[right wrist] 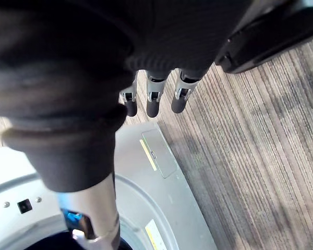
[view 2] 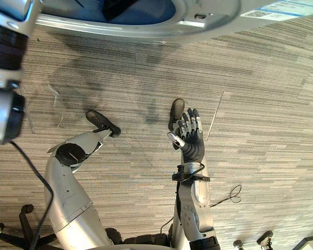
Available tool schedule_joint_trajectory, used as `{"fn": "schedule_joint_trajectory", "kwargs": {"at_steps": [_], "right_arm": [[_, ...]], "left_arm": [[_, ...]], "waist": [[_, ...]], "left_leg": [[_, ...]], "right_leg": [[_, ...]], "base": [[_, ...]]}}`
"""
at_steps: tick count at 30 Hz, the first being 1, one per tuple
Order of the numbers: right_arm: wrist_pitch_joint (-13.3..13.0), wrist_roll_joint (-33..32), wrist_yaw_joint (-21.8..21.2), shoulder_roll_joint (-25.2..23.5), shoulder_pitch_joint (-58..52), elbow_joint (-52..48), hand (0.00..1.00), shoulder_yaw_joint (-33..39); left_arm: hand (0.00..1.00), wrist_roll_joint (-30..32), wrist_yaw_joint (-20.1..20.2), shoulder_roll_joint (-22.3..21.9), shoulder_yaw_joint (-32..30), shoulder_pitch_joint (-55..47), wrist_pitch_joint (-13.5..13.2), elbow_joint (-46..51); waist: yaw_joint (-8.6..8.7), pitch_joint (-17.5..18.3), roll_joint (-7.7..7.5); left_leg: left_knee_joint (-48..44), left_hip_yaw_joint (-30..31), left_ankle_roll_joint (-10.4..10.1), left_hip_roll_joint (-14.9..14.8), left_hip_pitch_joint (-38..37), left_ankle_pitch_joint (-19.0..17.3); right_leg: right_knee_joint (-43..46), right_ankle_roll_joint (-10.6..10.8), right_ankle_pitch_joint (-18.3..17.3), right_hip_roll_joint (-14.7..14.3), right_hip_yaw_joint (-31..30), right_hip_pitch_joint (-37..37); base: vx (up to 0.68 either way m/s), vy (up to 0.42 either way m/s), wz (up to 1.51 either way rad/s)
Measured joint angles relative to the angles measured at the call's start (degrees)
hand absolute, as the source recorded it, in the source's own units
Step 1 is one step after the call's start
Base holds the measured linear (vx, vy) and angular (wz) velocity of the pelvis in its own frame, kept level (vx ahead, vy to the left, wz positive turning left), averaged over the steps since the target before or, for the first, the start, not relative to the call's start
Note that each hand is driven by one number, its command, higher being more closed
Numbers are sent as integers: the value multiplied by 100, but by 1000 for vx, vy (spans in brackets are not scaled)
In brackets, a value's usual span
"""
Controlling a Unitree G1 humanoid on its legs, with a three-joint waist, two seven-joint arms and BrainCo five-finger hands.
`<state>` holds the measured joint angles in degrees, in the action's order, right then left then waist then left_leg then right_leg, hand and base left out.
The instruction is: Pick up the laundry basket with both hands and put the clothes into the washing machine.
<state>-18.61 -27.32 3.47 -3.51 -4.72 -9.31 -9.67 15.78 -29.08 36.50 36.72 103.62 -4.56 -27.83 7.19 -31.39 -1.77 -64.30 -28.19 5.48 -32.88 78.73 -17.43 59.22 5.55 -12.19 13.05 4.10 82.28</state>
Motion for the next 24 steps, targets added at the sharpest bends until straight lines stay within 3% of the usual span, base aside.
{"fn": "schedule_joint_trajectory", "kwargs": {"at_steps": [1,3,5,7,8,10,11,13,20,24], "right_arm": [[-96,-42,-71,1,-5,103,0,9],[-199,-224,-124,3,-83,186,0,3],[-260,-275,-124,4,-112,234,0,3],[-306,-383,-115,5,-140,280,0,-14],[-316,-411,-109,6,-139,300,0,-38],[-217,-413,-108,7,-139,289,0,-62],[-126,-414,-127,9,-161,275,0,-89],[-44,-413,-160,11,-221,219,0,-83],[285,-410,-247,165,-223,242,0,-36],[287,-404,-238,164,-222,296,0,-39]], "left_arm": [[0,854,248,125,90,-127,14,-87],[0,1835,570,300,157,-619,22,-162],[0,2148,709,264,160,-903,33,-299],[0,2347,1010,-107,-50,-1197,93,-932],[0,2300,1242,-513,-606,-1283,204,-1378],[0,1444,1692,-897,-1562,-1282,535,-1908],[0,773,1944,-934,-2097,-1279,721,-2093],[0,102,2159,-898,-2593,-1278,904,-2176],[0,-2053,1951,-901,-3519,-1264,898,-2165],[0,-2088,1739,-892,-3880,-1427,885,-2031]], "waist": [[16,0,-1],[39,0,-1],[39,0,-1],[31,0,-1],[12,-2,-4],[33,-2,-5],[103,-2,-6],[103,-3,-7],[-8,-2,-29],[-30,-2,-29]], "left_leg": [[53,-52,0,-2,-98,0],[152,-137,-12,-11,-267,8],[195,-164,-25,-18,-331,15],[240,-167,-57,-52,-366,34],[237,-168,-58,-106,-366,35],[244,-146,-63,-117,-365,38],[261,-125,-85,-116,-366,53],[336,-125,-100,-110,-366,115],[522,3,-176,-118,-365,275],[523,59,-176,-119,-379,290]], "right_leg": [[-71,3,25,-21,-16,-68],[-172,-1,42,-77,-40,-171],[-216,-1,42,-108,-43,-213],[-276,-8,48,-159,-13,-262],[-296,-23,58,-207,5,-278],[-307,-27,64,-222,31,-304],[-316,-27,64,-228,46,-321],[-361,-43,74,-246,64,-323],[-531,-109,114,-304,235,-464],[-531,-116,118,-303,285,-534]], "base": [[-20,47,-13],[-10,32,-13],[8,11,-10],[12,8,-12],[8,16,-14],[4,22,-8],[0,0,0],[-16,4,2],[-19,7,1],[-4,8,0]]}}
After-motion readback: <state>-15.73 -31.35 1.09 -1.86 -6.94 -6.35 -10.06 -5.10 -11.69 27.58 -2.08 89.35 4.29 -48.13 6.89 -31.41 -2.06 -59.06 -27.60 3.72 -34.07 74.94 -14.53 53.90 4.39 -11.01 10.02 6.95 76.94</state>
